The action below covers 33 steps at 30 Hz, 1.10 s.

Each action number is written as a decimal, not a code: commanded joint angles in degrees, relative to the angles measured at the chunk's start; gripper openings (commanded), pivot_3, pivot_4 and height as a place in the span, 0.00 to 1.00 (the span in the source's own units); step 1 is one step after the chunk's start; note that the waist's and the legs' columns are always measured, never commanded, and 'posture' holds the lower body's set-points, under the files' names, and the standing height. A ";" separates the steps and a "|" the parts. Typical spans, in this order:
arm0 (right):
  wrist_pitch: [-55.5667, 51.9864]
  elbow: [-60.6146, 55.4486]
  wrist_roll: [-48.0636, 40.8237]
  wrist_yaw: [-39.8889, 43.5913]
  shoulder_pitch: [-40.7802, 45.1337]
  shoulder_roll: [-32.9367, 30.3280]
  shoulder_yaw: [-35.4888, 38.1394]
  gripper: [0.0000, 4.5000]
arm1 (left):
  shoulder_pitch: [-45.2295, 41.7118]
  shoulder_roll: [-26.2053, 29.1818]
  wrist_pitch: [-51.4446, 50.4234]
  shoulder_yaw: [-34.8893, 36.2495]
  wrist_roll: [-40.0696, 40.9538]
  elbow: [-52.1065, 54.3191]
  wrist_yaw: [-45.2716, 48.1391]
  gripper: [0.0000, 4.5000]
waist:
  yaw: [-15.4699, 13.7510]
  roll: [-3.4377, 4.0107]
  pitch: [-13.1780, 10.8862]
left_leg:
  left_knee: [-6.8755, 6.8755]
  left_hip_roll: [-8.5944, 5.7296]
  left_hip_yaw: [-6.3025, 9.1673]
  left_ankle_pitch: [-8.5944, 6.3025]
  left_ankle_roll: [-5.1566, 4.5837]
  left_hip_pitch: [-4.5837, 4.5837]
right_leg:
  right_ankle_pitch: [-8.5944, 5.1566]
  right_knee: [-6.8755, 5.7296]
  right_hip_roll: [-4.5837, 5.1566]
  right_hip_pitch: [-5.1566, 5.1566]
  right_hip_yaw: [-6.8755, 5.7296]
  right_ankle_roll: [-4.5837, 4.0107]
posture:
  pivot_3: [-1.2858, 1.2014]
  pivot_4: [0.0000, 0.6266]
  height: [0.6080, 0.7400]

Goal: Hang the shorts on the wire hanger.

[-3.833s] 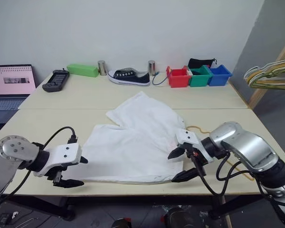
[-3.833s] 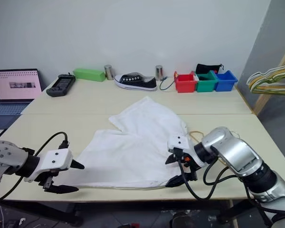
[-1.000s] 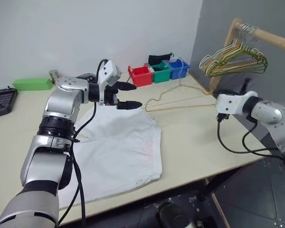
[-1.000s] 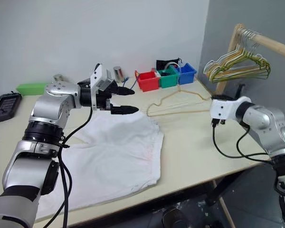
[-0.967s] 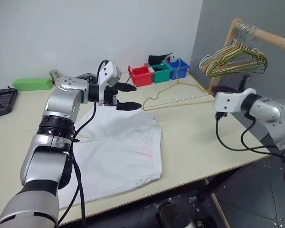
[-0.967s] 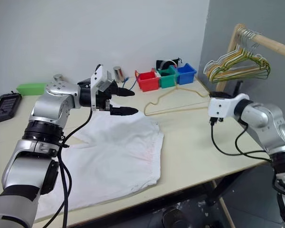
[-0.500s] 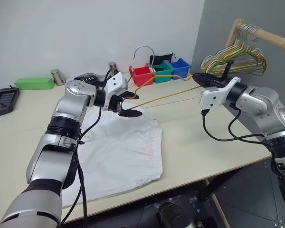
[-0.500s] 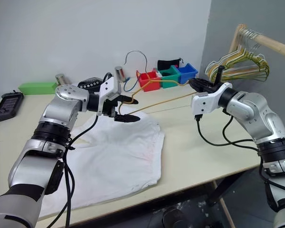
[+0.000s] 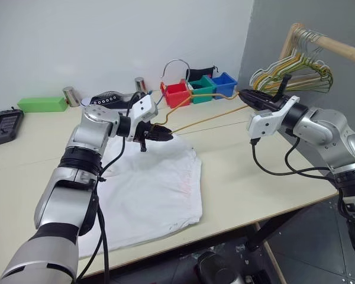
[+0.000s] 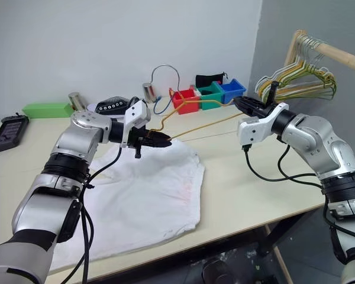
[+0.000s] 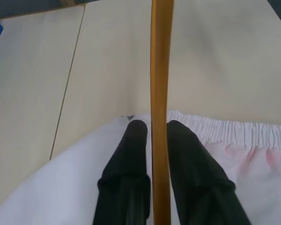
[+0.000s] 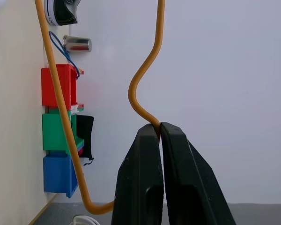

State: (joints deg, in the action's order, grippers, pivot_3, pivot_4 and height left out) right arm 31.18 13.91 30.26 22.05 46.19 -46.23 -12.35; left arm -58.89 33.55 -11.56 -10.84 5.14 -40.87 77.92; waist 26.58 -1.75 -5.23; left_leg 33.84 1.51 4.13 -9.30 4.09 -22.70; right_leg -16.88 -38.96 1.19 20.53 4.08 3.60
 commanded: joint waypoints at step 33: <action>-36.54 -8.37 -14.28 29.51 -2.54 -0.29 0.06 0.99 | 1.64 -0.37 32.34 -4.19 -19.81 7.50 -25.26 0.00 | 0.27 -0.01 0.00 | 0.06 0.01 -0.02 0.00 0.00 0.01 | 0.03 -0.01 0.02 -0.02 0.00 0.05 | 0.38 0.03 1.00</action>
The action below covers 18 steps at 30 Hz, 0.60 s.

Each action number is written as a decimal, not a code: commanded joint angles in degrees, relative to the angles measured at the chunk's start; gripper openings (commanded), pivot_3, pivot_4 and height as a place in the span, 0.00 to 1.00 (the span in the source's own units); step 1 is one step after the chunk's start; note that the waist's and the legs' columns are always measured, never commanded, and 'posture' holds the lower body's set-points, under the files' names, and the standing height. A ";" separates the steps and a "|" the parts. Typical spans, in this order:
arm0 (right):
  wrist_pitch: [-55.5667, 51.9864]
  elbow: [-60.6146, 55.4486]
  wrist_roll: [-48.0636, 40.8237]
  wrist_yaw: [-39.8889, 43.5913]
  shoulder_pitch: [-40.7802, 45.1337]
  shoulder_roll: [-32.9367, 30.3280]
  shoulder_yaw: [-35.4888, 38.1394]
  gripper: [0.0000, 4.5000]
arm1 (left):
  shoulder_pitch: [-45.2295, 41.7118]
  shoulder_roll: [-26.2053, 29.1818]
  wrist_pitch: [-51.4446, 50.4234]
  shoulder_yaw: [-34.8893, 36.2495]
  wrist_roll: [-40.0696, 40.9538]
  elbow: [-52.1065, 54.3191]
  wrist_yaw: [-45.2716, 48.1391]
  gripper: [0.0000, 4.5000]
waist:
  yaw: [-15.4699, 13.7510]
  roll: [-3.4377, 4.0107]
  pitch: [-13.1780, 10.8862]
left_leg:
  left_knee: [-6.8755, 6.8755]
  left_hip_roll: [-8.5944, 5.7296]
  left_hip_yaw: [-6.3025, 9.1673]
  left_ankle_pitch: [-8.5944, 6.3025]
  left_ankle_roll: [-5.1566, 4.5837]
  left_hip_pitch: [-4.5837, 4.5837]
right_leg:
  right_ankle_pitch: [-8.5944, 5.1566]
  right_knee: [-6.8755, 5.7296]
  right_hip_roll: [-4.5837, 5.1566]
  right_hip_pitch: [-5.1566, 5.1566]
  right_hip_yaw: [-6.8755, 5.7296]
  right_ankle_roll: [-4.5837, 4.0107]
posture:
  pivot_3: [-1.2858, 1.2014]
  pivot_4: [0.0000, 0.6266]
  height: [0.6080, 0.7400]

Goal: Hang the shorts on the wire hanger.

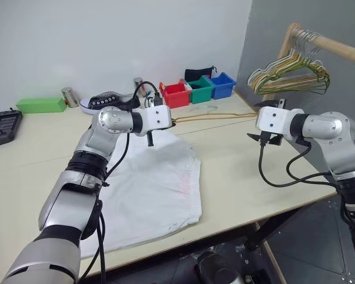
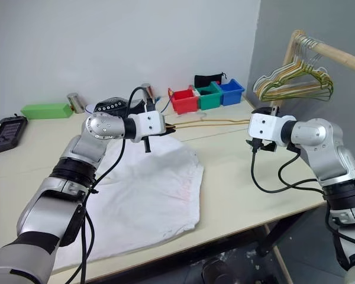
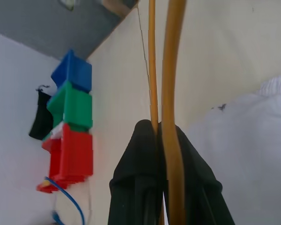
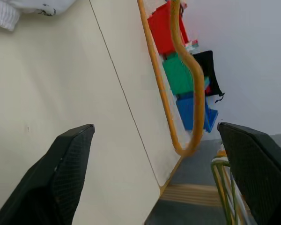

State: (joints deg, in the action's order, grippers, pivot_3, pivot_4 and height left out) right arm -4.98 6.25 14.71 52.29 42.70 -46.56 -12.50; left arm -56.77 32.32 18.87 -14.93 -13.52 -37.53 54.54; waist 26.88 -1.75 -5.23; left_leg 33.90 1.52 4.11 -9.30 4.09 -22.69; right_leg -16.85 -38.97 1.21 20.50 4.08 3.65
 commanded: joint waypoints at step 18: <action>0.90 4.91 4.45 -2.44 2.10 0.86 -0.10 0.35 | -0.51 1.36 3.98 -0.96 -4.26 5.79 -3.73 0.00 | -0.10 0.00 0.00 | 0.00 -0.01 -0.01 0.00 0.00 0.00 | 0.00 0.00 0.00 -0.01 0.00 0.00 | 0.39 0.03 1.00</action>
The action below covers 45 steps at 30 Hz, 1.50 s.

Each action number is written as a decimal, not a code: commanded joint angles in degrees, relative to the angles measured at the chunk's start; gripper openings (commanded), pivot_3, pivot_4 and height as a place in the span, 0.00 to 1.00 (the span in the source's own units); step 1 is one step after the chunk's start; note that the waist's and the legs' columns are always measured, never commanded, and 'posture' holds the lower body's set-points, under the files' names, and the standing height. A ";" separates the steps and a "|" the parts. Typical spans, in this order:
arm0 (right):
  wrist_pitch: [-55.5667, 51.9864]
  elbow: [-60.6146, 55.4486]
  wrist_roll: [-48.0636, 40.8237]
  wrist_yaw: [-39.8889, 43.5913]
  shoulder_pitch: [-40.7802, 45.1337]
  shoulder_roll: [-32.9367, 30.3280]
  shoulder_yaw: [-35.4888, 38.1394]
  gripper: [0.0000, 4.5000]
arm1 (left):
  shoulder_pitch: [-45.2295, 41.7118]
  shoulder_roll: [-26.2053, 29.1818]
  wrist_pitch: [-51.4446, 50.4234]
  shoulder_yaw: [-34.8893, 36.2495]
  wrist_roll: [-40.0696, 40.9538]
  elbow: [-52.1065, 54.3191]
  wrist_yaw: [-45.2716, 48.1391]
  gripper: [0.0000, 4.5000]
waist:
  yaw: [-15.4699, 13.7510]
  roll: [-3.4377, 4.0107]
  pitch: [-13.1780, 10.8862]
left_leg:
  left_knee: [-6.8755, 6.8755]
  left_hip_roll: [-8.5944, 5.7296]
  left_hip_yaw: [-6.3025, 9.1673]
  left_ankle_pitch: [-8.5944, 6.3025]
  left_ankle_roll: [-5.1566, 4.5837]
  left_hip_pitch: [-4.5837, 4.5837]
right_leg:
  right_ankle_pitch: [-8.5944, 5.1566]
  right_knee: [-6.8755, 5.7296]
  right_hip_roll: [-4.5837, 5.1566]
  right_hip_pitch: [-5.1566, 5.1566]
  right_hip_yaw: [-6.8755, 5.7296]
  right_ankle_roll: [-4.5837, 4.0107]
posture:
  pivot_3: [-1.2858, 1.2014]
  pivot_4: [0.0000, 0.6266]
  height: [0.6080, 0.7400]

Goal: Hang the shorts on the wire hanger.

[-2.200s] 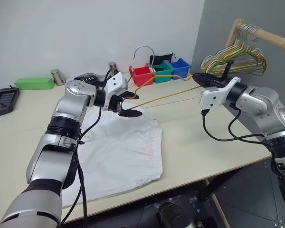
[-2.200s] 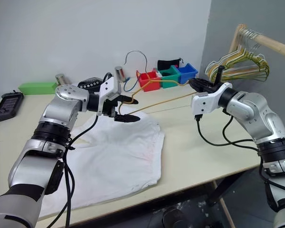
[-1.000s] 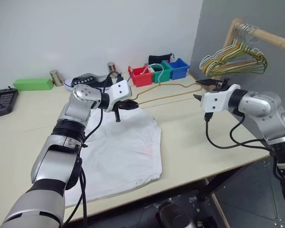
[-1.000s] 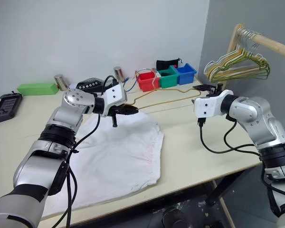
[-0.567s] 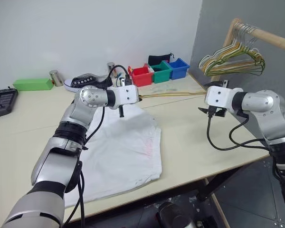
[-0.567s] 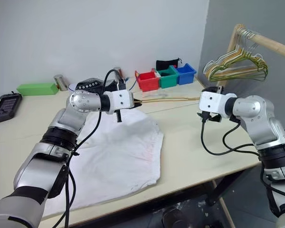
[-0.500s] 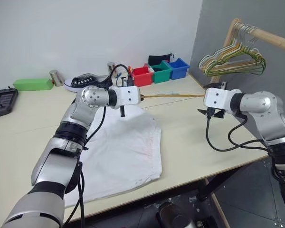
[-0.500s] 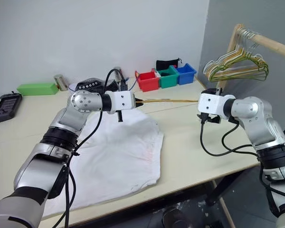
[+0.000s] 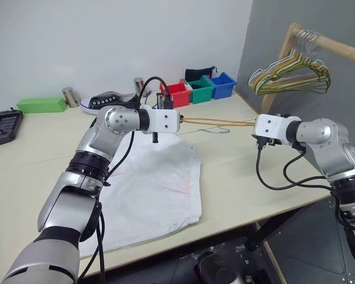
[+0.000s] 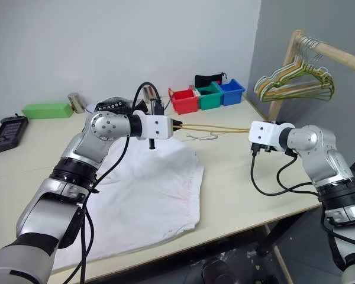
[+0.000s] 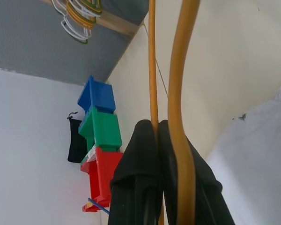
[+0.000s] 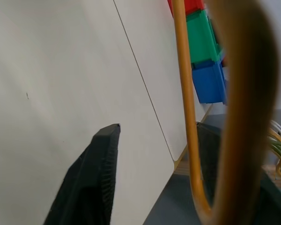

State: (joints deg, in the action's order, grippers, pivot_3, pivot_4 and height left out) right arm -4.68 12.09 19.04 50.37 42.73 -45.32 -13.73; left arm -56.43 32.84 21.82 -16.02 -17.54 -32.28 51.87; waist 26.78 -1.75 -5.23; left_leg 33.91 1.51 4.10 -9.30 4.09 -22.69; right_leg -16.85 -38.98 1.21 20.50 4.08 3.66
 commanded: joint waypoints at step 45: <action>-70.94 -17.45 -47.91 36.69 -27.21 -19.94 7.58 0.00 | 47.80 11.99 -60.45 22.23 51.25 62.16 5.73 0.99 | -2.08 -0.45 -0.42 | 0.01 0.15 0.03 -0.05 0.04 0.47 | -0.36 -0.02 -0.06 -0.35 -0.01 -0.62 | 0.41 0.10 1.00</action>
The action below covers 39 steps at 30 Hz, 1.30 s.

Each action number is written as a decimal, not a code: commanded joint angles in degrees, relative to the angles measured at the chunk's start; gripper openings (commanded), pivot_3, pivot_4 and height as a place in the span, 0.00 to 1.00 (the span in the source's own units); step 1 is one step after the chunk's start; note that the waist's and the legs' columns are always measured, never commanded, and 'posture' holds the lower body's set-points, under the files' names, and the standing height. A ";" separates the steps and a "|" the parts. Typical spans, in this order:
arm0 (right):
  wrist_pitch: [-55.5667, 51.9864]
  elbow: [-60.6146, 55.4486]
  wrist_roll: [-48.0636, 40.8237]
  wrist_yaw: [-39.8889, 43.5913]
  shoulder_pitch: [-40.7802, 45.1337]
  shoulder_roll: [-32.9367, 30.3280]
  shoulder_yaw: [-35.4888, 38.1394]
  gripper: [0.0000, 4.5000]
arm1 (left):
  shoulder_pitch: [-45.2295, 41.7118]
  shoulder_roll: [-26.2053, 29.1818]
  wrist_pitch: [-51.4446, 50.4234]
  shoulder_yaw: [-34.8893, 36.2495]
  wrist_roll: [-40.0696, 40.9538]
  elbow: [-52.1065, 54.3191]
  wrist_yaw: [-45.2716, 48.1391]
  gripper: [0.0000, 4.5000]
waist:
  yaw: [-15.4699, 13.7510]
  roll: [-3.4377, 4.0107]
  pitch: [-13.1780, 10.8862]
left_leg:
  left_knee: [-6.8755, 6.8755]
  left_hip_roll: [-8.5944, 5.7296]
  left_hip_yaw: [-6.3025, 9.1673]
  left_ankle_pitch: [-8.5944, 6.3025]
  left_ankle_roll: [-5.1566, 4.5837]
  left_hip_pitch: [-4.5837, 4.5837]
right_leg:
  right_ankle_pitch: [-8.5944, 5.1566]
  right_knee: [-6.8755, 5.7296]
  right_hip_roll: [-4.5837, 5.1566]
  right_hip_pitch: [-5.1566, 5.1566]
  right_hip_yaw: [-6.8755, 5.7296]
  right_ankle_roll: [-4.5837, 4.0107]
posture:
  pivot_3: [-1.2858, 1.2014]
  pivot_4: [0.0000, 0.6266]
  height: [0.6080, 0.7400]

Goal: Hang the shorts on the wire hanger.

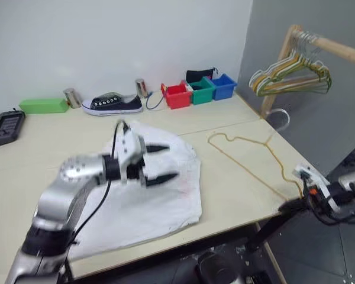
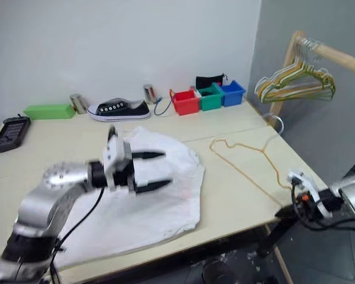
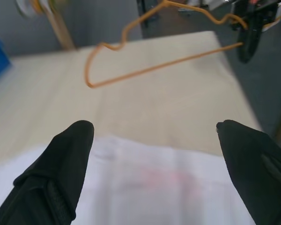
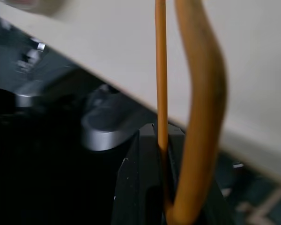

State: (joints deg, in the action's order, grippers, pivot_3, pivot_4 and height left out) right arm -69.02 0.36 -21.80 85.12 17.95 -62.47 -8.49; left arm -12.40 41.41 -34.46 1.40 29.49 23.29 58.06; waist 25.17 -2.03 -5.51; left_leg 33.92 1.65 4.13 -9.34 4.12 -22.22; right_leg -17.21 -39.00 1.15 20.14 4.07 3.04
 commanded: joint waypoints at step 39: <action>-20.07 -12.65 -34.14 -17.49 -32.86 -3.57 23.18 0.00 | 12.83 9.79 -6.19 7.81 9.05 10.60 -0.22 0.99 | -9.45 0.10 -1.24 | 0.08 0.10 -0.42 -0.99 -0.32 -0.78 | -0.26 0.98 0.07 0.78 0.10 0.07 | 0.41 0.12 1.00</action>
State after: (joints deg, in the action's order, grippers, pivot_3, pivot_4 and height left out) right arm -89.17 -11.53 -54.86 66.72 -14.15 -64.83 12.58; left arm 0.57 50.44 -41.92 9.13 38.74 33.63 57.20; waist 15.72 -1.93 -6.75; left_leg 34.00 1.76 3.70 -10.34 3.80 -23.01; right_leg -17.46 -38.01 1.22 20.92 4.17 3.10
